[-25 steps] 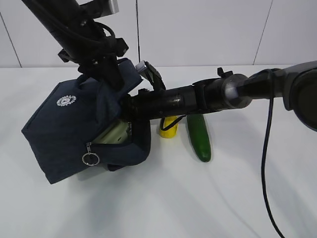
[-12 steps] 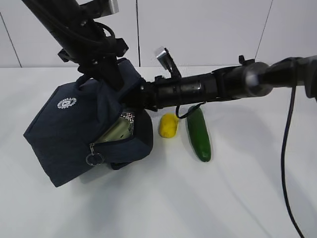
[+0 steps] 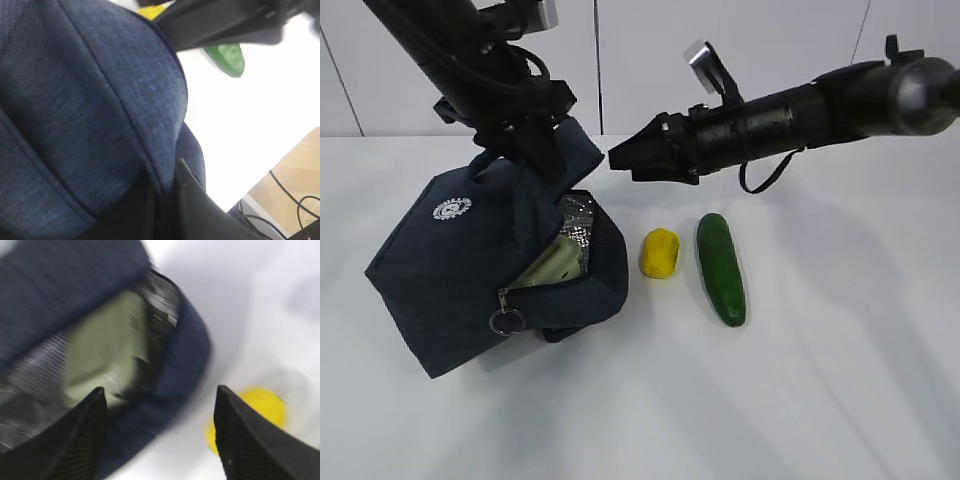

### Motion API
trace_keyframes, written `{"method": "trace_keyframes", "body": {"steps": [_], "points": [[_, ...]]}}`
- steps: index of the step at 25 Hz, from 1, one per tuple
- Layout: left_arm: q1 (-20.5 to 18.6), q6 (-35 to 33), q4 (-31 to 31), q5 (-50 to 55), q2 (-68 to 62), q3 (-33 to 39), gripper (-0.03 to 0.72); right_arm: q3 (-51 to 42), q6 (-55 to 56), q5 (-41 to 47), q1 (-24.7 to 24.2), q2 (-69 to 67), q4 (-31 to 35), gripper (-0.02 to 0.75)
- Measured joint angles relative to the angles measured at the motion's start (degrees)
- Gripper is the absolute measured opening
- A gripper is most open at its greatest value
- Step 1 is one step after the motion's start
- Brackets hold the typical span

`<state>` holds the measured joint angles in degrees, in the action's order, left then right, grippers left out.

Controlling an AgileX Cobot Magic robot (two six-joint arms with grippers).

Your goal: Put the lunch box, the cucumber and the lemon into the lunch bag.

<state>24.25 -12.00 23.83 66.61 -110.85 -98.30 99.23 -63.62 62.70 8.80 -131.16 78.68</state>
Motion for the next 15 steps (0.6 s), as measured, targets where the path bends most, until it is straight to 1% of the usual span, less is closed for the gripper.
{"method": "trace_keyframes", "body": {"steps": [2,5,10,15], "points": [[0.00,0.00,-0.32,0.00,0.00,0.00,0.007,0.00,2.58,-0.25,-0.20,1.57,-3.96,0.499],[0.03,0.00,-0.38,0.00,0.00,0.00,0.007,0.00,7.63,-1.84,-0.20,3.47,-12.11,0.499],[0.13,0.00,-0.48,0.00,0.00,0.00,0.007,0.00,18.54,-4.99,-0.20,5.47,-27.44,0.497],[0.13,0.00,-0.70,0.00,0.00,0.00,0.007,0.00,27.85,-6.93,-0.20,5.69,-37.75,0.496]]}}
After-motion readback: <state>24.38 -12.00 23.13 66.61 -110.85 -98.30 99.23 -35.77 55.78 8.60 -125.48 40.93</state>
